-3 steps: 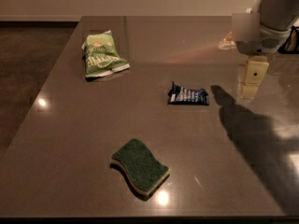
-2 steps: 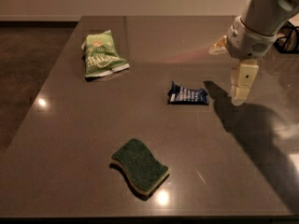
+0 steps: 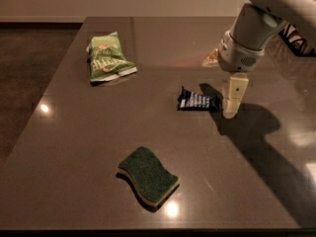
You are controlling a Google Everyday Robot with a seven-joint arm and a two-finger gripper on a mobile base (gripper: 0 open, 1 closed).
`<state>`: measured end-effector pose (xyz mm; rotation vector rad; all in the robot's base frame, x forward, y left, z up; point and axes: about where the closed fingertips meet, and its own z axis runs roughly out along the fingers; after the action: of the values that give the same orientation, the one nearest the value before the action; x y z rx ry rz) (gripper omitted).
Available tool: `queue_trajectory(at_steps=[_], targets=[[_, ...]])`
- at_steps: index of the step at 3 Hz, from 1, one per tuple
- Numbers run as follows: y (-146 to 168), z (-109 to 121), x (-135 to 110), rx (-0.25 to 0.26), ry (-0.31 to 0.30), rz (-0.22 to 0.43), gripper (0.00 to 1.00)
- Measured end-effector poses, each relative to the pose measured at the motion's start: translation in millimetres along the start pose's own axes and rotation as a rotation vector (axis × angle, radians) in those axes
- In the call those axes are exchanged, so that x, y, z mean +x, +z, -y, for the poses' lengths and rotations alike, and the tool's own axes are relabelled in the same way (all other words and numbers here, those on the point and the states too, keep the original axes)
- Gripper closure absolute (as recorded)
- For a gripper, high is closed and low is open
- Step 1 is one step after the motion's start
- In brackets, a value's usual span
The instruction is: Move rxbar blueberry near sponge
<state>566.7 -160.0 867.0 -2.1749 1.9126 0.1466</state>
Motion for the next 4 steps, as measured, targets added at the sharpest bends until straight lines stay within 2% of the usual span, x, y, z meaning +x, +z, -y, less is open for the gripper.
queue_trajectory(at_steps=[2, 3, 4], targets=[[30, 1, -27, -0.026, 0.027, -0.009, 0.00], [37, -1, -33, -0.039, 0.040, -0.014, 0.14], [39, -1, -34, -0.047, 0.056, -0.019, 0.37]])
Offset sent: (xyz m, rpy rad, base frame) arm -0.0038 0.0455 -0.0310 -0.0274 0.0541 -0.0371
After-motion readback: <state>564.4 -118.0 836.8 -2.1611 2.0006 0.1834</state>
